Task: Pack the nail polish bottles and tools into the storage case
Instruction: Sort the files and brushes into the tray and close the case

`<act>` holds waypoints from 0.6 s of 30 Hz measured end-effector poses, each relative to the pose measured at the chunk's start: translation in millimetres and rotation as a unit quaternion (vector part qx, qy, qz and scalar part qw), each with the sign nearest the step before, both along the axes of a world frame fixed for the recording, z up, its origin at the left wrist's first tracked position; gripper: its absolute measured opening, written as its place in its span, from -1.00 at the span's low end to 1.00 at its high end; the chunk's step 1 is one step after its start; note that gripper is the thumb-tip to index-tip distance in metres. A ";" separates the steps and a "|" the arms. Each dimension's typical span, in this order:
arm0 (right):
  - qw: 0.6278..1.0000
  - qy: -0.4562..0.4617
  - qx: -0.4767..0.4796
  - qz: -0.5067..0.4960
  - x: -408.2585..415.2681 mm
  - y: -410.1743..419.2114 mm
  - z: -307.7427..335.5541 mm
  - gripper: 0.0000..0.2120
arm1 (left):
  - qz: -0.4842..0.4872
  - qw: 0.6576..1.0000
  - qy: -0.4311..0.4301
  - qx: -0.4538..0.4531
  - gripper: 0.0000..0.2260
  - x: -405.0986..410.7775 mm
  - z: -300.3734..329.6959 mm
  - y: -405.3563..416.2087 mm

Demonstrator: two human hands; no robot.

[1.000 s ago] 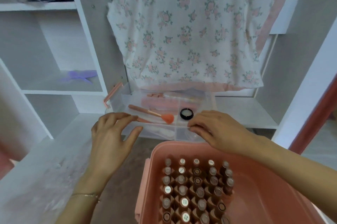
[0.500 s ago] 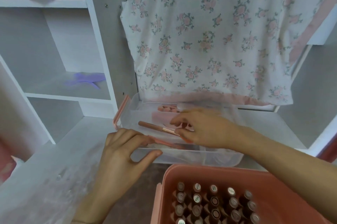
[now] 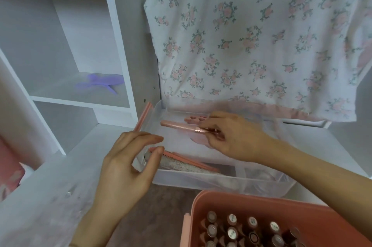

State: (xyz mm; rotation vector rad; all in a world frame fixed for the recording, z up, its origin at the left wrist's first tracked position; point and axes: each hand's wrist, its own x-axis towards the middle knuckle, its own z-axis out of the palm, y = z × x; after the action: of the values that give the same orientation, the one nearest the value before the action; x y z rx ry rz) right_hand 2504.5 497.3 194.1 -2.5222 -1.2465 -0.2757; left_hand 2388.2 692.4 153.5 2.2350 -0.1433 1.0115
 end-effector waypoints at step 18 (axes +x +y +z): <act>0.960 0.214 -0.172 0.061 -5.1 31.8 7.8 -0.47 | -0.018 0.998 -0.009 0.058 -0.77 5.8 -14.3 1.0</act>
State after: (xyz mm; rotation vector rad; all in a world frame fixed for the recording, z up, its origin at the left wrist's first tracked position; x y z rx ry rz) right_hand 2499.5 529.1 201.8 -2.5655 -1.3459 0.5354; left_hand 2394.0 693.4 139.2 2.3189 -0.2547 1.0281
